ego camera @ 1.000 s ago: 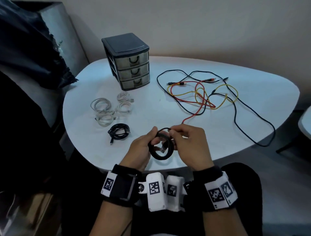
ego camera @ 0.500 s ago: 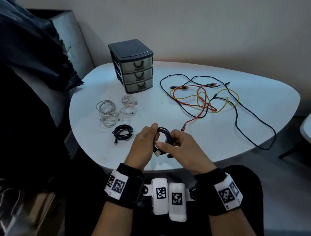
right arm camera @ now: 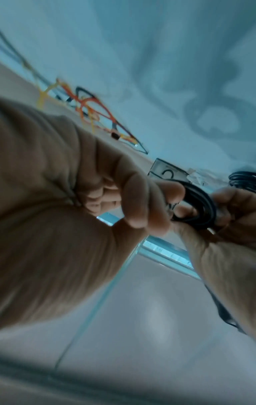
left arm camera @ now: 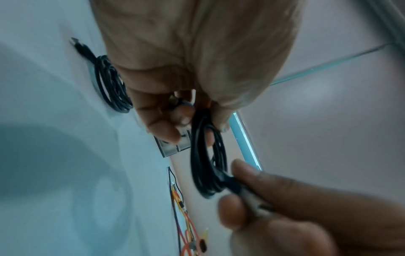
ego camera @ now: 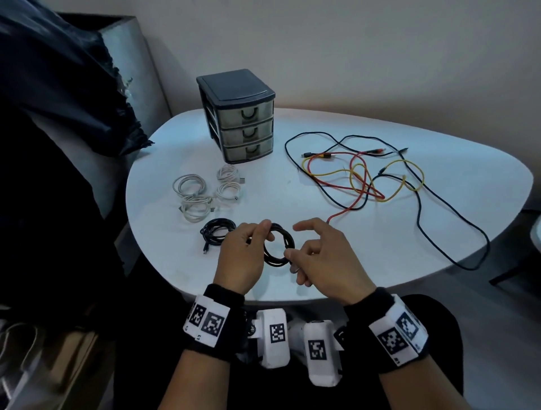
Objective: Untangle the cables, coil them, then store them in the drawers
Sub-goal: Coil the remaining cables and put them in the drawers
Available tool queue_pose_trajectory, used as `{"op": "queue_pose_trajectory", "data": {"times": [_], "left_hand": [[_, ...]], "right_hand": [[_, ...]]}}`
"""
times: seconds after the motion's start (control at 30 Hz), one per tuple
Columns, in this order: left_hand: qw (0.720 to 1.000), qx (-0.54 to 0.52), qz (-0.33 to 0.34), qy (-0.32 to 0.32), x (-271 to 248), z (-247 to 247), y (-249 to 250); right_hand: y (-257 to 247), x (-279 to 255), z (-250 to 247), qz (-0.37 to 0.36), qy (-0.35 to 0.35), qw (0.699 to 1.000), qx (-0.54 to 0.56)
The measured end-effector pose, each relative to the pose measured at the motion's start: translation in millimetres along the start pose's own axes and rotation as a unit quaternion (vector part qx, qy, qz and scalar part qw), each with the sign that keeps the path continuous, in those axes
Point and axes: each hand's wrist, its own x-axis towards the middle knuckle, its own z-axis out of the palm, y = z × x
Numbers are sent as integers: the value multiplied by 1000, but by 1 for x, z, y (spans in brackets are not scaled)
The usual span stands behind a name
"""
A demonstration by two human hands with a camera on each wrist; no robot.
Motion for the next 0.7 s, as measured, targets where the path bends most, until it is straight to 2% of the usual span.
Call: {"op": "queue_pose_trajectory", "data": {"times": [0.07,0.17,0.27,0.37,0.57,0.7], "left_hand": [[997,-74,-18,5,1,1,0],[978,-196,-69,0,0,4,3],[965,-239,-105,-7,1,6,2],[966,-219,-136,-3,4,3,-4],[966,-185,-178,36,4,-11,-12],[966,-165,-189,58,1,-23,-9]], "right_hand": [[-1,6,0,12,8,999,41],[0,15,-1,47,10,991,123],[0,21,6,38,8,985,170],[0,31,12,20,58,987,151],[-6,64,16,45,105,987,114],[-13,92,27,67,92,981,159]]}}
